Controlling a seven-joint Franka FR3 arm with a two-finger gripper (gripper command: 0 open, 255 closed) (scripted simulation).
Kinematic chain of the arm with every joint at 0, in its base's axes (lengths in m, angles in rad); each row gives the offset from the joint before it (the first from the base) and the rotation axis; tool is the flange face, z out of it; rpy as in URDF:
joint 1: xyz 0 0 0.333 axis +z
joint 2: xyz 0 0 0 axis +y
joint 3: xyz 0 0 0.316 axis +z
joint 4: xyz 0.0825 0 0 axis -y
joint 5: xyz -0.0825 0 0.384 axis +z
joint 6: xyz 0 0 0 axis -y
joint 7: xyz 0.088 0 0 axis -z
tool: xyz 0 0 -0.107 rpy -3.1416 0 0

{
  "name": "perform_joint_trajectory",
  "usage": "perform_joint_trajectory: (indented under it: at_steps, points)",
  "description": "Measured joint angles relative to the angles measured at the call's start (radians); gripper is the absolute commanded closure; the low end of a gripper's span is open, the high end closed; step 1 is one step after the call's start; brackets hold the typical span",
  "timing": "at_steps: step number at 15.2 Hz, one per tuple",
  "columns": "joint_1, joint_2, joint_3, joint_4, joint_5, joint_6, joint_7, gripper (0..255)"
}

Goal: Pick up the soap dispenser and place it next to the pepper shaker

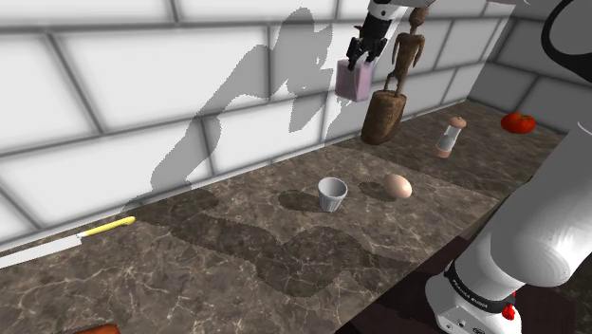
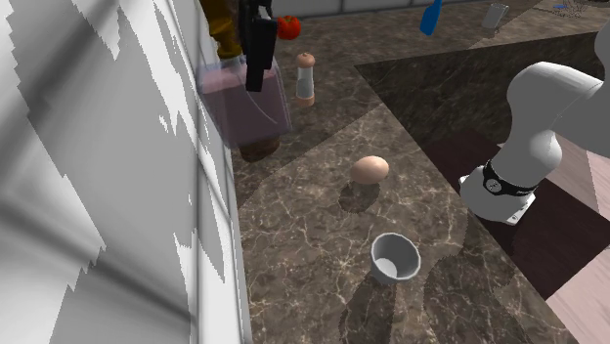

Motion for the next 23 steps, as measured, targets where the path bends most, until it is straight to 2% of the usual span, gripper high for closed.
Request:
perform_joint_trajectory:
  at_steps: [4, 8, 23]
  points:
    - [-0.001, 0.002, -0.001, 0.055, 0.0, -0.053, 0.002, 255]
    - [-0.019, -0.072, -0.019, -0.015, -0.02, -0.053, -0.033, 255]
    - [-0.151, -0.342, -0.165, -0.242, -0.106, -0.083, -0.286, 255]
